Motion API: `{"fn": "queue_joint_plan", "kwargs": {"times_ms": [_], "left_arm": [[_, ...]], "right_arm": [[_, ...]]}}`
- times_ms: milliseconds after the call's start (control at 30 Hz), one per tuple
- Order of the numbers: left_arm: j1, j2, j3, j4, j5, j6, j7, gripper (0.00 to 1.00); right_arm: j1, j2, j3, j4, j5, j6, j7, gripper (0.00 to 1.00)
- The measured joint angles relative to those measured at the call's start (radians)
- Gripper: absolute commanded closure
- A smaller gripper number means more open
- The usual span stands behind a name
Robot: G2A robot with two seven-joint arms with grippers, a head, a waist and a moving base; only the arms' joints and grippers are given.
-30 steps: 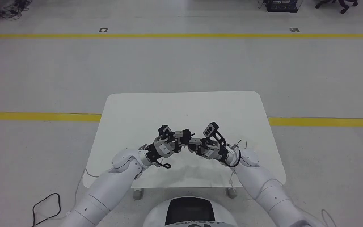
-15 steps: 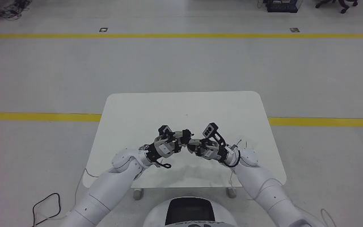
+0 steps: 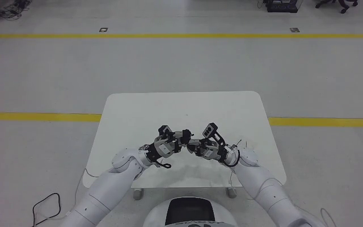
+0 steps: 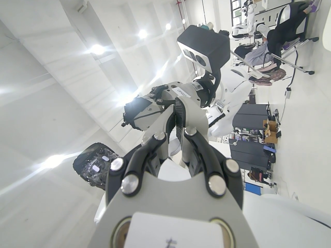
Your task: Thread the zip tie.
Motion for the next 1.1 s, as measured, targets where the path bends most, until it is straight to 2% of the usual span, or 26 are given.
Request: {"fn": "queue_joint_plan", "kwargs": {"times_ms": [1100], "left_arm": [[0.0, 0.0, 0.0, 0.0, 0.0, 0.0, 0.0, 1.0]], "right_arm": [[0.013, -0.007, -0.009, 0.045, 0.007, 0.013, -0.006, 1.0]]}}
